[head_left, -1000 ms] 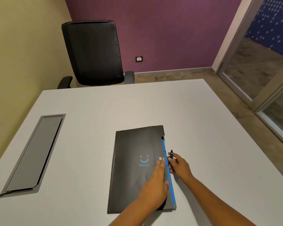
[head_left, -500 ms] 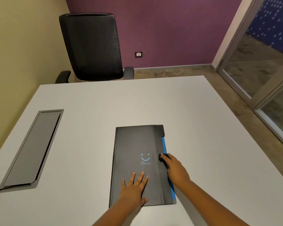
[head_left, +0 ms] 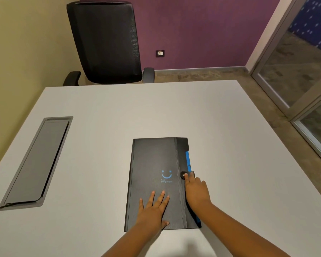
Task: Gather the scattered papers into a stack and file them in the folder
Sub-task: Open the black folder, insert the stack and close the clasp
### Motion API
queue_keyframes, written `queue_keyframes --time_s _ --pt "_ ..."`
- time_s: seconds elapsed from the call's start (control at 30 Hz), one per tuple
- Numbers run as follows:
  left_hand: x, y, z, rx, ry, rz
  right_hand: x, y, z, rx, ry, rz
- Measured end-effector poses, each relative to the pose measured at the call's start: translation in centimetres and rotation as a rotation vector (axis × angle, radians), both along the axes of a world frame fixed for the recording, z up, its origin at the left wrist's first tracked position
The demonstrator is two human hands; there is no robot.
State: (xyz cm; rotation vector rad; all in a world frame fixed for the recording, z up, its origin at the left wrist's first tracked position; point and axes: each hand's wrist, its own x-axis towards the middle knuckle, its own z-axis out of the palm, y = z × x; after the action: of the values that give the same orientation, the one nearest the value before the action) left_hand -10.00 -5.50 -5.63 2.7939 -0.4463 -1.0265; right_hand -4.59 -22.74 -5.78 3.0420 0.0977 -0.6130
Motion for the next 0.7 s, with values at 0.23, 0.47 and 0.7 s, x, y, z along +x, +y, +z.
queue_keyframes --time_s 0.23,0.47,0.7 --pt "0.0 0.0 -0.4 -0.008 0.009 0.009 1.2 -0.8 0.5 -0.029 0.057 0.069" --pt "-0.1 0.1 -1.1 -0.024 -0.007 0.013 1.1 -0.4 0.8 -0.058 0.107 0.081" --pt "-0.2 0.2 -1.4 -0.027 -0.011 0.023 1.7 0.0 1.2 -0.173 0.143 0.153"
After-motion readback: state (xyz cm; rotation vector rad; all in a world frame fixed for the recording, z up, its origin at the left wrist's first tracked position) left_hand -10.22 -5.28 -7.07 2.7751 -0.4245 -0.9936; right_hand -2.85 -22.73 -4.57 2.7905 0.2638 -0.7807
